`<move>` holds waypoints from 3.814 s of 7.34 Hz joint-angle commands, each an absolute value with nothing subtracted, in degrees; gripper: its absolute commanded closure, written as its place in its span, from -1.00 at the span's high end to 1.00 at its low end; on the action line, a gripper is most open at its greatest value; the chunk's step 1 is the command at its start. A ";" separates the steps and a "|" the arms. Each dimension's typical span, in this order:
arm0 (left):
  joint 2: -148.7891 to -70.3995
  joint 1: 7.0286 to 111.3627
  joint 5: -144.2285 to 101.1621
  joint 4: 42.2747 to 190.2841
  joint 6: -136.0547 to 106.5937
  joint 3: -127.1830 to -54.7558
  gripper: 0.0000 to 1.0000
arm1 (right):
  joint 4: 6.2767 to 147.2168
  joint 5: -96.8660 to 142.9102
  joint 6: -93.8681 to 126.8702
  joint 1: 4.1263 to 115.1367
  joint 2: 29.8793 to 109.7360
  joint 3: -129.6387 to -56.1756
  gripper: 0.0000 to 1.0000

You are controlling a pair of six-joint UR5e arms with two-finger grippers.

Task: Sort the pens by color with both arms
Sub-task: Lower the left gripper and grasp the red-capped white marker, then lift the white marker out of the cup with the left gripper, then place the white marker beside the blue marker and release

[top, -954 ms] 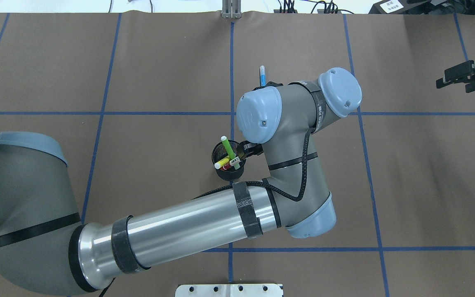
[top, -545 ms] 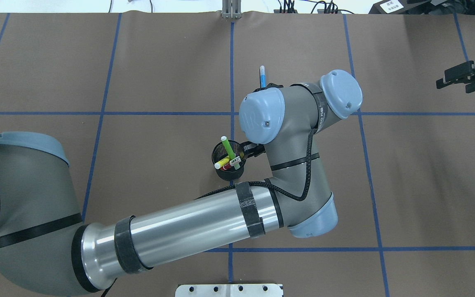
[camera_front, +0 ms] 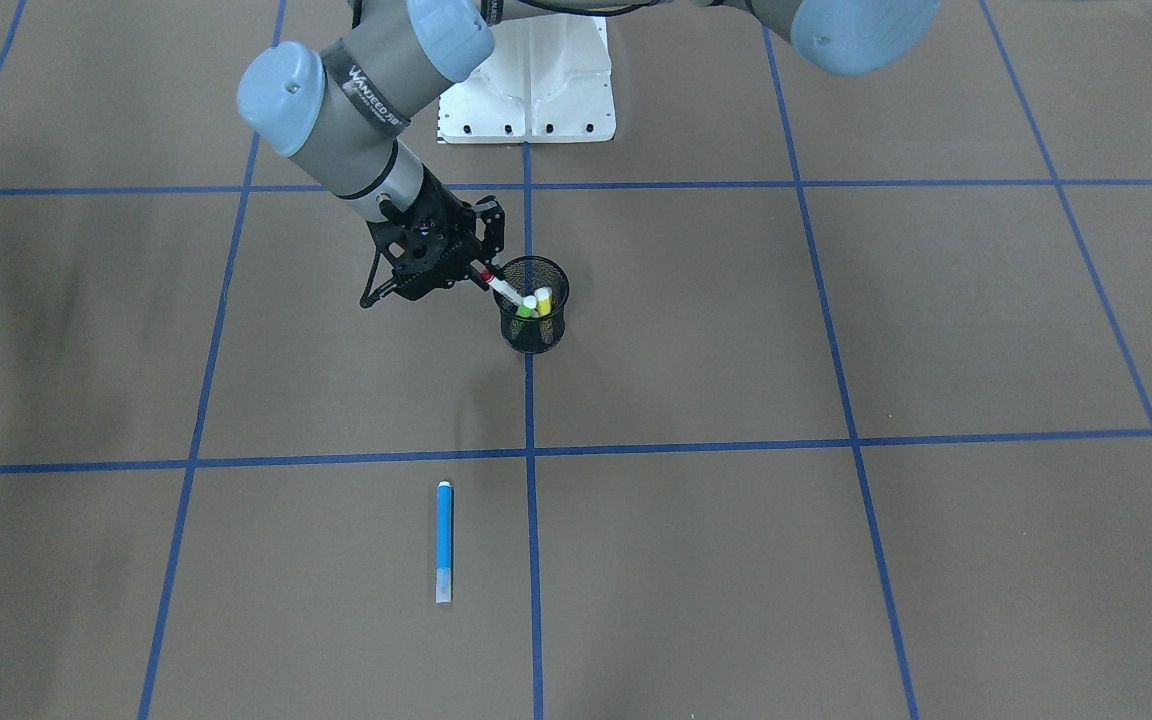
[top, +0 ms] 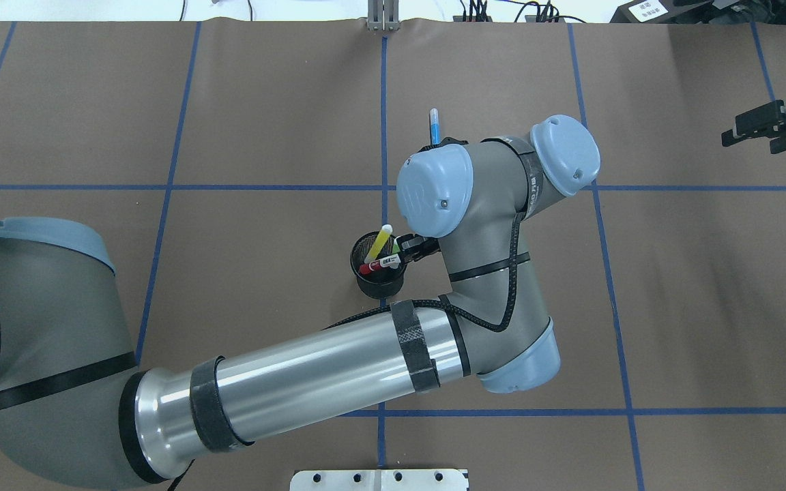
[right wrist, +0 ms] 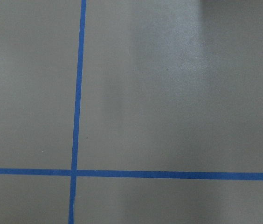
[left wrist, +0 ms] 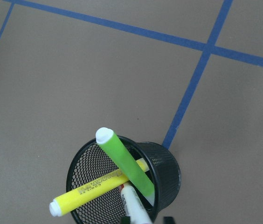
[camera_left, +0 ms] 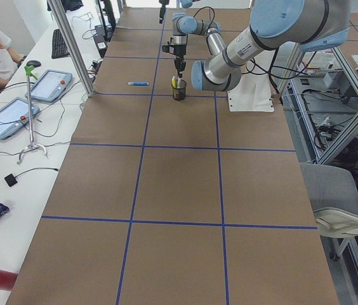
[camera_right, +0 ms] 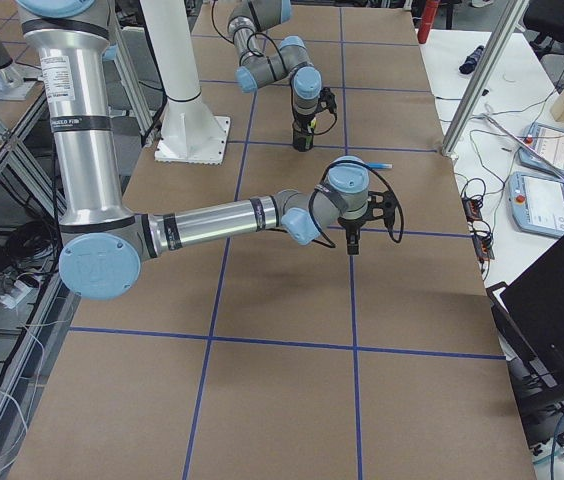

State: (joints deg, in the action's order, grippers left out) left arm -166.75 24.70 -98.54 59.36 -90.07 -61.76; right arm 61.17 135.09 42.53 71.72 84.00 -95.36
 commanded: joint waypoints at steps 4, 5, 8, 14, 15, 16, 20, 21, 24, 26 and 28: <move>-166.46 24.79 -98.53 45.20 -89.38 -77.30 -1.00 | 61.17 134.47 42.63 71.72 83.67 -95.36 0.98; -166.12 24.87 -98.35 42.91 -89.38 -81.26 -1.00 | 61.17 134.47 42.63 71.72 83.67 -95.36 0.98; -161.75 27.15 -91.00 48.12 -88.69 -89.61 -1.00 | 61.17 133.17 42.80 71.72 83.41 -95.45 0.98; -146.34 32.35 -78.96 105.10 -80.95 -79.70 -1.00 | 61.08 130.43 43.07 71.54 82.36 -95.89 0.98; -146.51 32.17 -74.84 116.43 -80.95 -71.10 -1.00 | 61.08 130.34 42.98 71.54 82.09 -95.71 0.98; -147.91 32.17 -71.84 123.07 -80.95 -65.27 -1.00 | 61.08 130.34 42.89 71.54 82.09 -95.54 0.98; -150.64 31.56 -68.99 127.61 -81.04 -54.68 -1.00 | 61.08 129.20 42.98 71.54 81.83 -95.71 0.98; -150.91 31.38 -68.99 127.62 -81.04 -54.41 -1.00 | 61.08 129.20 42.98 71.54 81.74 -95.80 0.99; -150.91 31.38 -69.61 127.62 -80.95 -54.40 -0.05 | 61.08 129.11 42.89 71.54 81.74 -95.54 0.98; -151.26 31.12 -69.79 127.53 -77.35 -54.75 1.00 | 61.08 129.11 42.89 71.54 81.56 -95.54 0.98; -151.52 31.20 -69.87 126.40 -74.47 -57.72 1.00 | 61.08 128.94 43.06 71.54 80.69 -95.45 0.98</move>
State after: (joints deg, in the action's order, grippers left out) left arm -151.33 31.13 -69.79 127.17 -76.69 -55.64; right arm 61.07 129.07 42.93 71.54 81.35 -95.51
